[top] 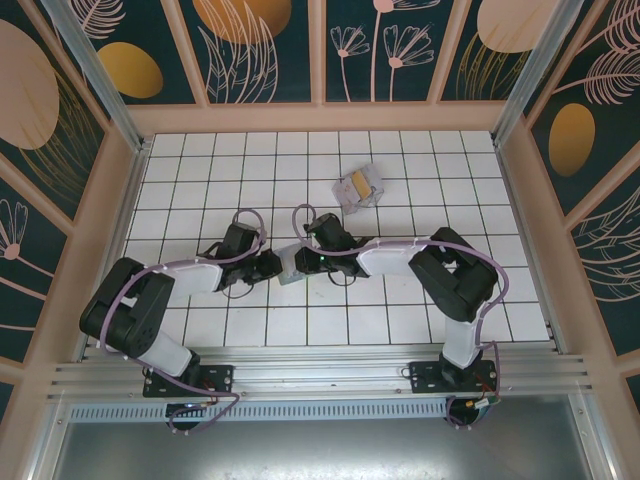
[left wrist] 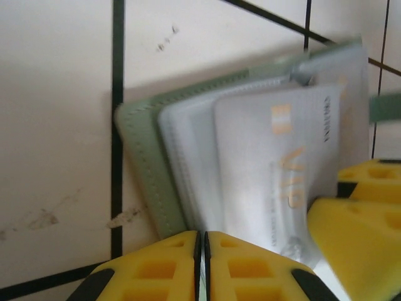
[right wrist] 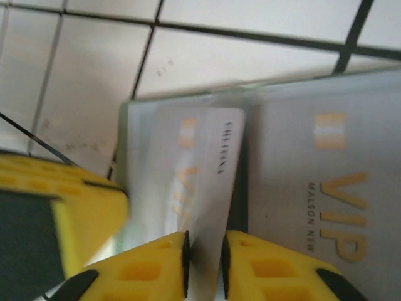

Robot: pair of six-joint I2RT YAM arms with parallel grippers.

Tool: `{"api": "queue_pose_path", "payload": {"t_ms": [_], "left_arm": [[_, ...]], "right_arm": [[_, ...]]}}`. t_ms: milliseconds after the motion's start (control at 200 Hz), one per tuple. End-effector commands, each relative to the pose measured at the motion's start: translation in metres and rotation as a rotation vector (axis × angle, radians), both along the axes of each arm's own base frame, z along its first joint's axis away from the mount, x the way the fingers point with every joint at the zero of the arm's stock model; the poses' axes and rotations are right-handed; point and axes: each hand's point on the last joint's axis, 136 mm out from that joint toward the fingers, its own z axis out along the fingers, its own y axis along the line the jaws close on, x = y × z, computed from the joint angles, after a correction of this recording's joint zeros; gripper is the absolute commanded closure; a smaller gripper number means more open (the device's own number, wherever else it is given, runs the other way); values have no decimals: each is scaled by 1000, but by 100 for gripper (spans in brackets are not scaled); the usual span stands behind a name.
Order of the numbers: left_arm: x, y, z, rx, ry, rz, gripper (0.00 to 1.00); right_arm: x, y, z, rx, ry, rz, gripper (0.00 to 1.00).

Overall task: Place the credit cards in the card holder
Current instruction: Insert the credit card into the card slot.

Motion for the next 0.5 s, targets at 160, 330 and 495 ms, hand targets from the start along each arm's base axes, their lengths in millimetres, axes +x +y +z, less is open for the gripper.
{"api": "queue_pose_path", "payload": {"t_ms": [160,330,495], "left_arm": [[11,12,17,48,-54,15,86],[17,6,31,23,-79,6,84],[21,-6,34,-26,-71,-16,82]], "right_arm": [[11,-38,31,-64,-61,-73,63],[20,-66,33,-54,-46,-153,60],[20,-72,24,-13,1,-157,59]]}}
